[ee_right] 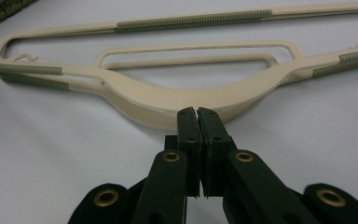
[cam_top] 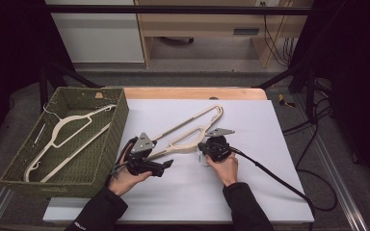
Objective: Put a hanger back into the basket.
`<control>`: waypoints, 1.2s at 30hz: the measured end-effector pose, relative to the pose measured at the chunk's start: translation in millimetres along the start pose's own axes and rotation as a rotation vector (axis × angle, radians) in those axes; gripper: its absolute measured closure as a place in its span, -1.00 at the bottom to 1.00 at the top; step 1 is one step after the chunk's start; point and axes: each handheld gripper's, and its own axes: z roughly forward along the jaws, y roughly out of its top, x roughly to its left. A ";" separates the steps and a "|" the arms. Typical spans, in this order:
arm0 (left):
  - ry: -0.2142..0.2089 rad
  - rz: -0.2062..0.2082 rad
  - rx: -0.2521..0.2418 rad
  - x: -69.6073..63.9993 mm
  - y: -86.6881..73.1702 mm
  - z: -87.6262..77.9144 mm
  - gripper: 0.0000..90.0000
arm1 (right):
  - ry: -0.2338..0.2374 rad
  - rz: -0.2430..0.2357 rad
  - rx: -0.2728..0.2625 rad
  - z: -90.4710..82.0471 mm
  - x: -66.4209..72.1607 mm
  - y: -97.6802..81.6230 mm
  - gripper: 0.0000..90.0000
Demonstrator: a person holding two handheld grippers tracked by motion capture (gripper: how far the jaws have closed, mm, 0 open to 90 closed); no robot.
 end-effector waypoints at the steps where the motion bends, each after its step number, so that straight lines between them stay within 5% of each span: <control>1: 0.000 0.005 0.006 -0.6 1.9 3.9 -0.75 | 0.004 0.001 -0.002 -0.9 -0.1 0.7 0.98; 10: 0.003 0.041 0.101 2.4 11.2 43.2 -0.69 | 0.000 0.010 -0.007 -7.2 0.9 4.7 0.98; 19: 0.054 0.116 0.205 7.0 20.7 92.1 -0.54 | -0.010 -0.038 -0.003 -9.6 3.2 7.0 0.98; 22: 0.052 0.119 0.214 8.7 20.9 99.1 -0.44 | -0.008 -0.033 -0.003 -10.3 3.9 7.3 0.98; 30: 0.063 0.213 0.244 2.3 23.5 116.8 0.01 | -0.010 -0.045 -0.002 -12.5 5.1 9.0 0.98; 36: 0.079 0.229 0.258 -2.0 22.1 125.9 0.30 | -0.011 -0.031 -0.010 -13.8 6.6 10.0 0.98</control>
